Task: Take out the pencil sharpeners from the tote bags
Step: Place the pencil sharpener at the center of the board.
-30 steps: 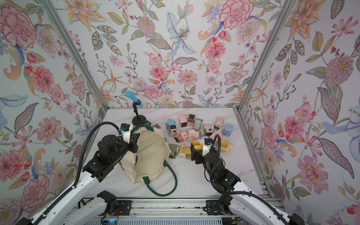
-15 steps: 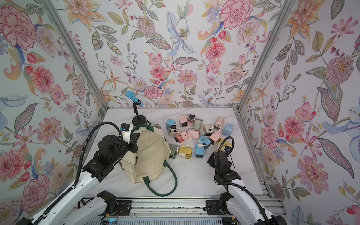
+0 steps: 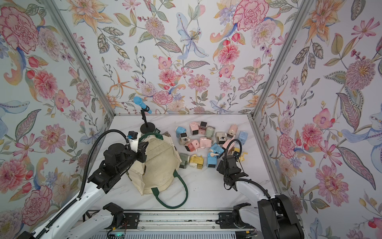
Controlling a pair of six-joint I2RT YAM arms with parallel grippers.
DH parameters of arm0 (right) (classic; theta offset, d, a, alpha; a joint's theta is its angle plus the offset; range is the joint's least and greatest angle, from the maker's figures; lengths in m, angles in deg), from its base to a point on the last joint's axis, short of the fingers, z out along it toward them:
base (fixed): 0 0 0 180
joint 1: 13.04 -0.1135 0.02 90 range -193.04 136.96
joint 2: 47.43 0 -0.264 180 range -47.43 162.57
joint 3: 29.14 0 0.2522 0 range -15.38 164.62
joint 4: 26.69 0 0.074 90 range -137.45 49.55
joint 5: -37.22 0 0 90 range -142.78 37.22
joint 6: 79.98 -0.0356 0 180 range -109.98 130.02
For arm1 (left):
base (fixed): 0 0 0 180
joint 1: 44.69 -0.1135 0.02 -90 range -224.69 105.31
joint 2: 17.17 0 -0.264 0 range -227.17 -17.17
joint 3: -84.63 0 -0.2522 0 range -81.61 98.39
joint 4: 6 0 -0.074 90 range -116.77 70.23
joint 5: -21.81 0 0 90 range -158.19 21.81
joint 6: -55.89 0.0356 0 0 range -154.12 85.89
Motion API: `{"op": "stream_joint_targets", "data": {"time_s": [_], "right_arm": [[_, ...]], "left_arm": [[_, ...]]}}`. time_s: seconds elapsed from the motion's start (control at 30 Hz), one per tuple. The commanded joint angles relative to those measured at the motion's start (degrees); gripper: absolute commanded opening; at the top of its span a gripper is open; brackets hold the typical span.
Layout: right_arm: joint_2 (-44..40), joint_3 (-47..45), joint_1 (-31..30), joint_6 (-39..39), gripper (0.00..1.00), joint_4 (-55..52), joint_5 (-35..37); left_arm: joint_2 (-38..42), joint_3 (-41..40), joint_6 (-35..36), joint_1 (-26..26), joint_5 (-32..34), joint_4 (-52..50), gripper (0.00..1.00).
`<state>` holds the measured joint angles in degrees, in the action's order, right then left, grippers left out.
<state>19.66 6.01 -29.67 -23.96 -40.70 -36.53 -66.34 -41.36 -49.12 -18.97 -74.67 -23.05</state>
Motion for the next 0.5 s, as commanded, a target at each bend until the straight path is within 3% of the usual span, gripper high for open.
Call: {"op": "stream_joint_targets", "data": {"time_s": [0.0,0.3,0.47], "right_arm": [[0.0,2.1,-1.8,1.0,0.94,0.6,1.4],[-2.1,3.5,-5.0,1.9,1.0,-2.8,5.0],[-12.0,3.8,-13.3,2.7,0.97,-8.0,12.3]], "left_arm": [[0.2,1.0,-0.3,0.1,0.2,0.9,0.0],[0.0,0.9,-0.2,0.0,0.5,0.8,0.0],[-0.1,0.9,0.0,0.1,0.0,0.7,0.0]]}}
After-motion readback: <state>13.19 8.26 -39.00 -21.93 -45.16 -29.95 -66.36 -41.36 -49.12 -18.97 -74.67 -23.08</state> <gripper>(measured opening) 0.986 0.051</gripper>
